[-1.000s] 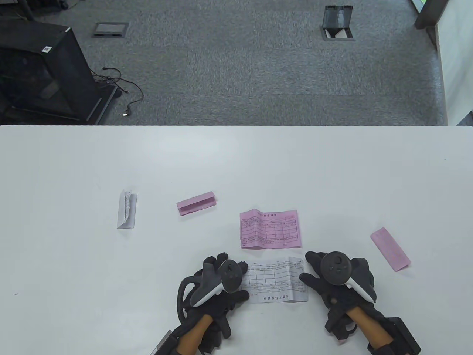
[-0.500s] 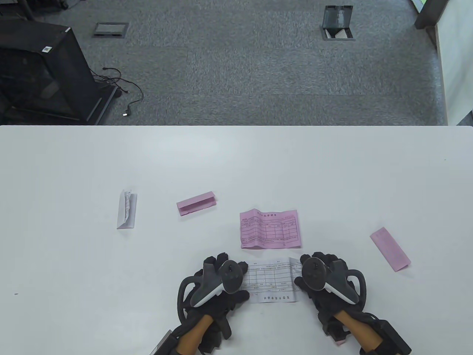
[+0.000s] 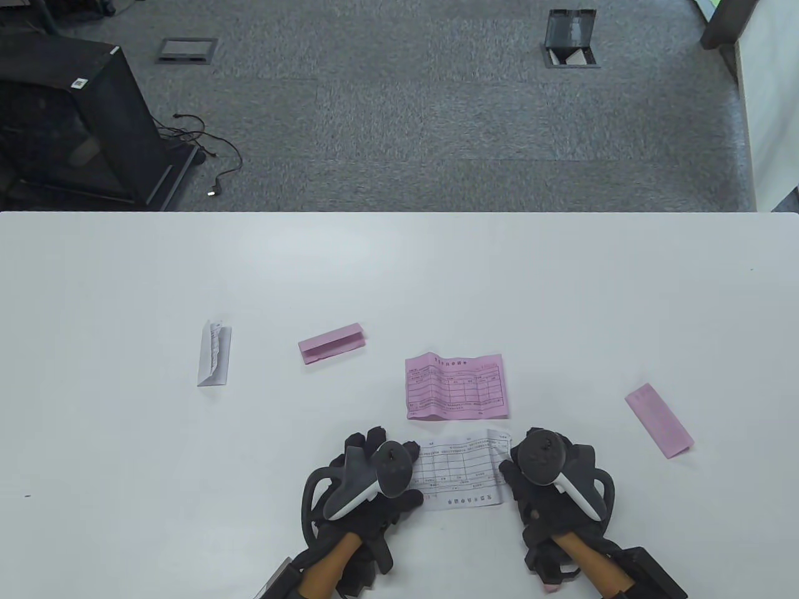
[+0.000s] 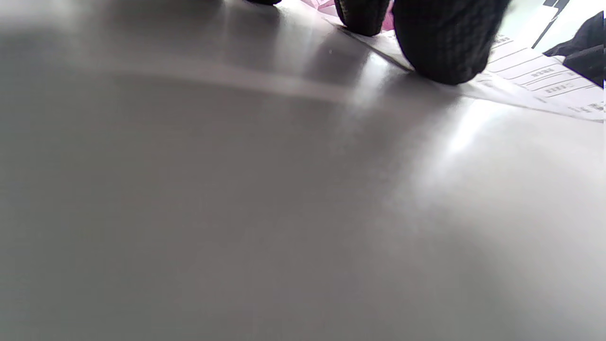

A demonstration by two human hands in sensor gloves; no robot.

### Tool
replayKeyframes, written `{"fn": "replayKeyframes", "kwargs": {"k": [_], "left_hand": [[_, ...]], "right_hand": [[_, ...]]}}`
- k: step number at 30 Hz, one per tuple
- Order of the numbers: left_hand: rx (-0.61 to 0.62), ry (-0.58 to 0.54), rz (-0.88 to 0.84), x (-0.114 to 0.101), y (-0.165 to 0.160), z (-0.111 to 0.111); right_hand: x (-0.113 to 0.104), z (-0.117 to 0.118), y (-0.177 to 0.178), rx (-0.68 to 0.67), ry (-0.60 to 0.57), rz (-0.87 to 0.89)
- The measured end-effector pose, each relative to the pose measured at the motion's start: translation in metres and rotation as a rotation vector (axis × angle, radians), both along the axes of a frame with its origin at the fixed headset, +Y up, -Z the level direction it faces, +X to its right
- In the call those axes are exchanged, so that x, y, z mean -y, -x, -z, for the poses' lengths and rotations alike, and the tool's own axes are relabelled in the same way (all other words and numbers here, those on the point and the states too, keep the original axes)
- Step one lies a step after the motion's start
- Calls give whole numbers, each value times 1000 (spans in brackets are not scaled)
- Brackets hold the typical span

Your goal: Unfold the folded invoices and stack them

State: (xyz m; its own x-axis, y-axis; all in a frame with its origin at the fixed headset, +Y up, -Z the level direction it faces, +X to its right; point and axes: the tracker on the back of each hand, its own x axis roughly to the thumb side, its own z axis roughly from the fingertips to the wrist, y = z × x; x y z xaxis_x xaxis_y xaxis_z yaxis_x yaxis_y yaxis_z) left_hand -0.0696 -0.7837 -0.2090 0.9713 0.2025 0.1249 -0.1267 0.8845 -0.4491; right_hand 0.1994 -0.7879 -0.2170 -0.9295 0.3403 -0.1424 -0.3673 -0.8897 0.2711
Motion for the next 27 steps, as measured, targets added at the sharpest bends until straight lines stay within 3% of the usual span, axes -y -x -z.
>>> {"fn": "replayKeyframes", "kwargs": {"k": [4,7,15,17,27], "left_hand": [[-3,1,-3,0,0,0],[-4,2,-3,0,0,0],[-32,-10,-79,-3,5,1],[-46,-6,-119,-5,9,2],[-131,-53,-639,-37,47,2]], "right_hand": [[-6,-2,-9,63,-84,124],[-12,-2,-13,101,-147,331],[-28,-2,-1,-78,9,639],[-36,-4,4,-138,-4,698],[-91,-19,15,-383,-167,945]]}}
